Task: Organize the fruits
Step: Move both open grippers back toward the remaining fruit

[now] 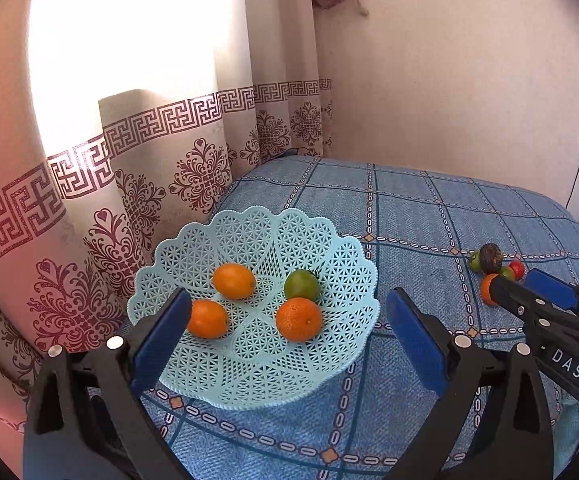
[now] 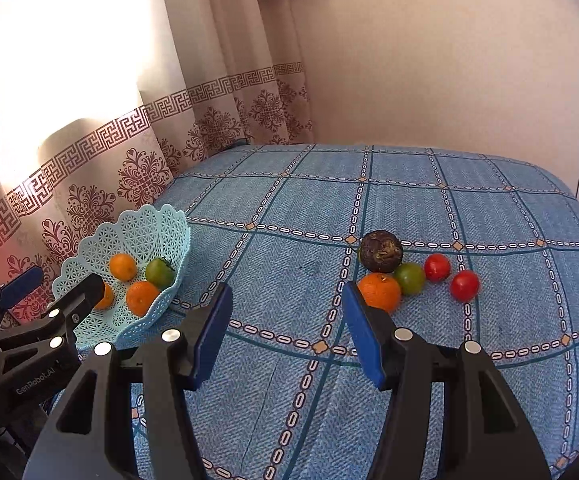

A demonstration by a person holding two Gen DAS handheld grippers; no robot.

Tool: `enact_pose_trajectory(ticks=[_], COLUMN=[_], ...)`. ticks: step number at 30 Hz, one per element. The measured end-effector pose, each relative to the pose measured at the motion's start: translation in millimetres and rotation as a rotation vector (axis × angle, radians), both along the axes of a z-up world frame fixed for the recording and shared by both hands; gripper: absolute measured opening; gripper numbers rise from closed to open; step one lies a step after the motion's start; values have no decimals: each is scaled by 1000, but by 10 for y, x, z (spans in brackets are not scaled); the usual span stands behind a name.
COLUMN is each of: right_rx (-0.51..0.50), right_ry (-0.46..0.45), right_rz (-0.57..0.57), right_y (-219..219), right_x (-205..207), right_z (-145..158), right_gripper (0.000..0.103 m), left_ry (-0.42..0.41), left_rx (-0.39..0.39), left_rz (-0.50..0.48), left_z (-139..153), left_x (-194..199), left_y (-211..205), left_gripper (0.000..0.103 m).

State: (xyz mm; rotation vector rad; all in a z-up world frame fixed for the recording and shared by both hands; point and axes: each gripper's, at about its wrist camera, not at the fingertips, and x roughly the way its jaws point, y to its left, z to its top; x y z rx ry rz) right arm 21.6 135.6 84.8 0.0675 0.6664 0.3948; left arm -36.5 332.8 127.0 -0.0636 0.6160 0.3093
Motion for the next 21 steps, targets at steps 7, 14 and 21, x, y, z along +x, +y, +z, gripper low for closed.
enact_pose_trajectory(ticks=[7,14,21], right_rx=[-34,-60,-71], right_ry=[10,32,57], right_rz=[-35,-95,-149], right_y=[-237,-580,-876], right_x=[35,108,209], right_z=[-98,-234,-350], right_gripper=[57,57,57], left_ry=[19,38,60], left_rx=[12,27,41], left_rz=[-34,-74,-115], left_z=[-35,-79,-122], left_x=[62,154,254], left_y=[-195,-390,-603], left_gripper=[99,99,99])
